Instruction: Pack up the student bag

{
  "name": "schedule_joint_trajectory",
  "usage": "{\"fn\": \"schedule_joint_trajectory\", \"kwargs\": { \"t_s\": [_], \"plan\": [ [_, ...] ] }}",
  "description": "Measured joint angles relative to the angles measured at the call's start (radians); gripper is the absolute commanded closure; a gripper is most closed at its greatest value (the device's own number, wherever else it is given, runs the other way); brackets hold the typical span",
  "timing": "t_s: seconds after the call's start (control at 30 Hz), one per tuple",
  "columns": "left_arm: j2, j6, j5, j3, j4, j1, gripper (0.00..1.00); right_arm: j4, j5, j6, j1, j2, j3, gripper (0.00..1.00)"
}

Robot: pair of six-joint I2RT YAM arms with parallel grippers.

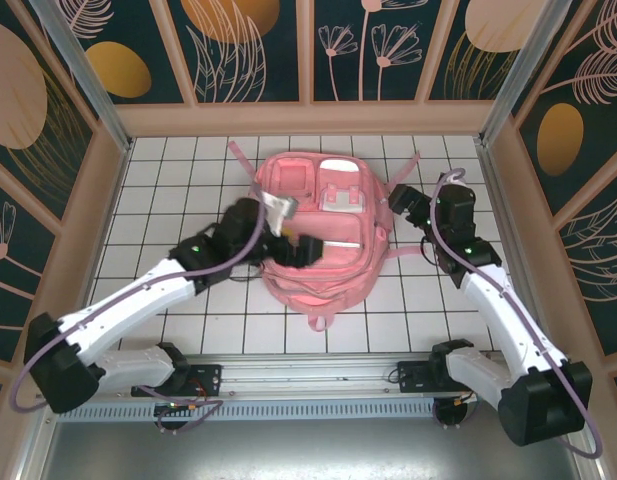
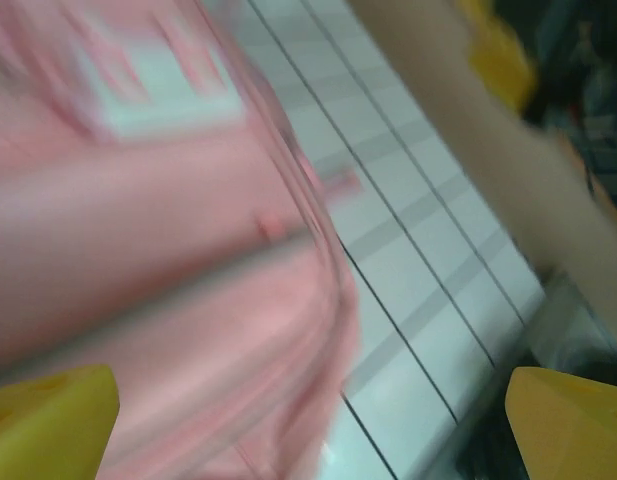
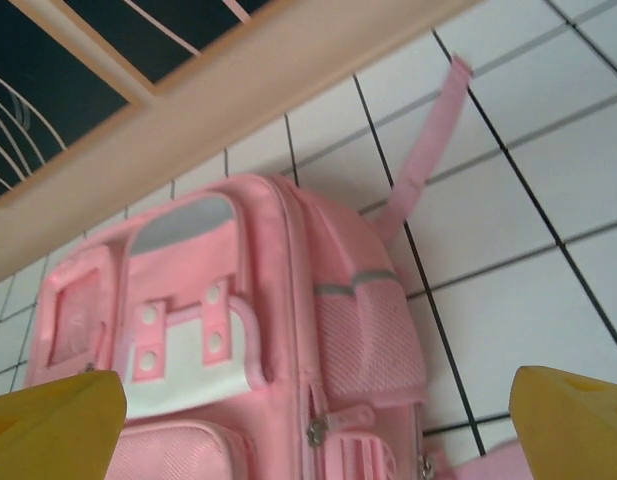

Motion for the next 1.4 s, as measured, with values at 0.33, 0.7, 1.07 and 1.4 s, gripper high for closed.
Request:
{"fn": "schedule_joint_trajectory", "kwargs": {
  "t_s": [0.33,0.7,1.07,1.4],
  "plan": [
    [-0.106,0.458,-0.521,-0.414,0.726,0.190,0.01,0.285,0.198,-0.260,-0.075,-0.019,-0.077,0.01],
    [0.082,0.480,-0.548,-0.652,0.996,0.603,0.01,0.763,0.074,-0.513,-0.229,0.017,-0.492,0.01],
    [0.344,0.454,-0.410,-0.866,1.472,0.732,0.01,1.207,-0.038,-0.431,-0.392,0.259,-0.741,0.01],
    [0.345,0.460,-0.281,-0.791,1.496,0.739,0.01,1.518,-0.166,-0.431,-0.365,0.558,-0.715,0.01]
  ]
}}
